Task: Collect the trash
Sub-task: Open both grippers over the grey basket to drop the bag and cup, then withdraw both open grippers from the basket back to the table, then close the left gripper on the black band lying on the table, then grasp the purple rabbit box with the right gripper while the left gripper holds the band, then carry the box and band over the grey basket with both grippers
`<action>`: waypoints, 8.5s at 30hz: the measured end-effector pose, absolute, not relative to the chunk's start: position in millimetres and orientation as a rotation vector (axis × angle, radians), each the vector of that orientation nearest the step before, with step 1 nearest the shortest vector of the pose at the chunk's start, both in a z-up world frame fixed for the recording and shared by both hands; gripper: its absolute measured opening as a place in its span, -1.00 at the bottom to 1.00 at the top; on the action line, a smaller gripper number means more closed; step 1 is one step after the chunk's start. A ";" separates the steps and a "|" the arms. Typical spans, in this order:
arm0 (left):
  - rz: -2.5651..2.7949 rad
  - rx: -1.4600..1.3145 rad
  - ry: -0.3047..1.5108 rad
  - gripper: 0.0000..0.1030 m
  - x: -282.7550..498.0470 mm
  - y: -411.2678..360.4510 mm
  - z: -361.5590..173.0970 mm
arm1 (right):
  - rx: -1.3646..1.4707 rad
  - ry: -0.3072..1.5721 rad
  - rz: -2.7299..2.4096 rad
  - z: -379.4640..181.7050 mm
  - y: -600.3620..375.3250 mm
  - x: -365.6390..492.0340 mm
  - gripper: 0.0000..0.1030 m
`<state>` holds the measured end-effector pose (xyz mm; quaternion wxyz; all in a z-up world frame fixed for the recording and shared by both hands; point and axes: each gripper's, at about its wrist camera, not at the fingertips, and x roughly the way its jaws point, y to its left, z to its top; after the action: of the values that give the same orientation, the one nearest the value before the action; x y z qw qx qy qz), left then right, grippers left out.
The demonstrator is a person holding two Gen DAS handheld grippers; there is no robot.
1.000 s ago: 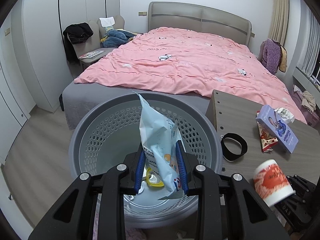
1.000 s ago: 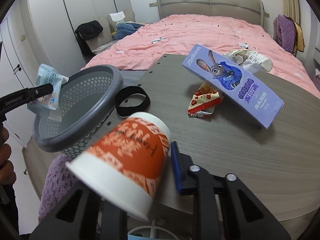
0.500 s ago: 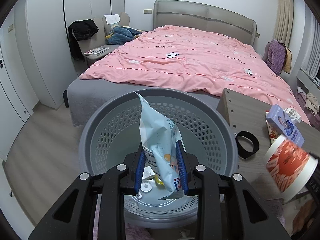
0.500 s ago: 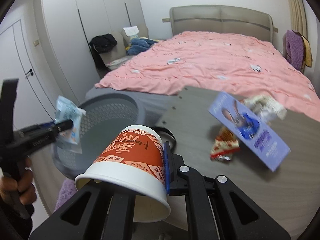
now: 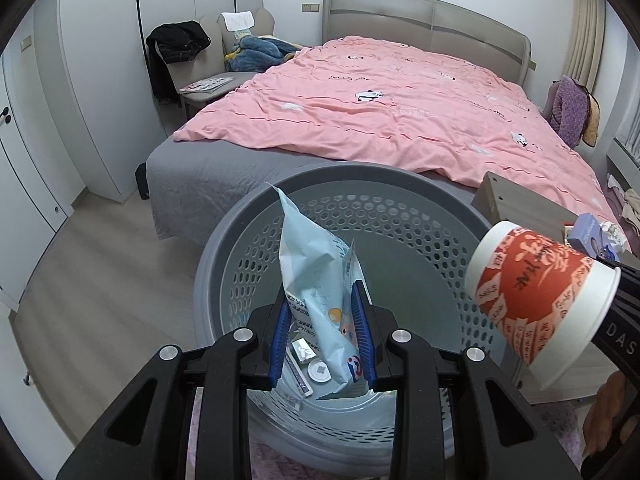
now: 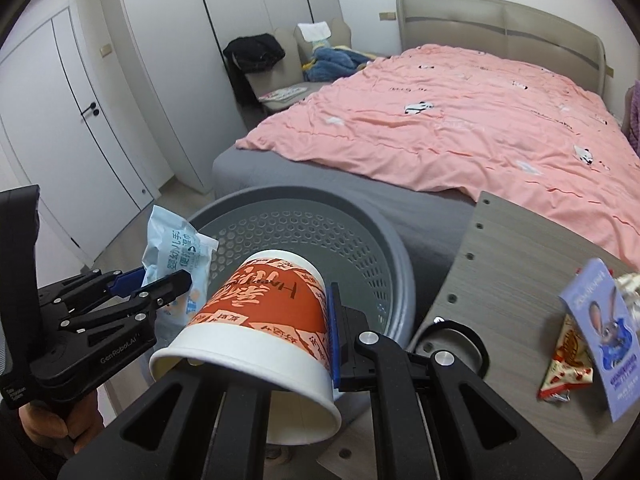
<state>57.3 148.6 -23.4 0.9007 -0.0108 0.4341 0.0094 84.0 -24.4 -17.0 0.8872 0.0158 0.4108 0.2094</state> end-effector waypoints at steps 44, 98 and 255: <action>0.071 -0.045 0.859 0.34 43.9 151.8 -16.2 | 0.004 0.845 0.402 -13.0 -23.7 78.0 0.15; -0.131 0.199 0.907 0.06 60.9 -81.0 -55.4 | 0.334 0.722 0.108 -36.4 -268.8 -50.4 0.50; -0.063 0.026 0.857 -0.97 57.1 91.8 -13.5 | 0.142 0.850 0.438 -16.6 -86.7 58.4 -0.17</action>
<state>57.1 91.8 -13.5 0.9091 0.0126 0.4154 -0.0305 58.5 -86.7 -16.6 0.8854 0.0682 0.4088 0.2104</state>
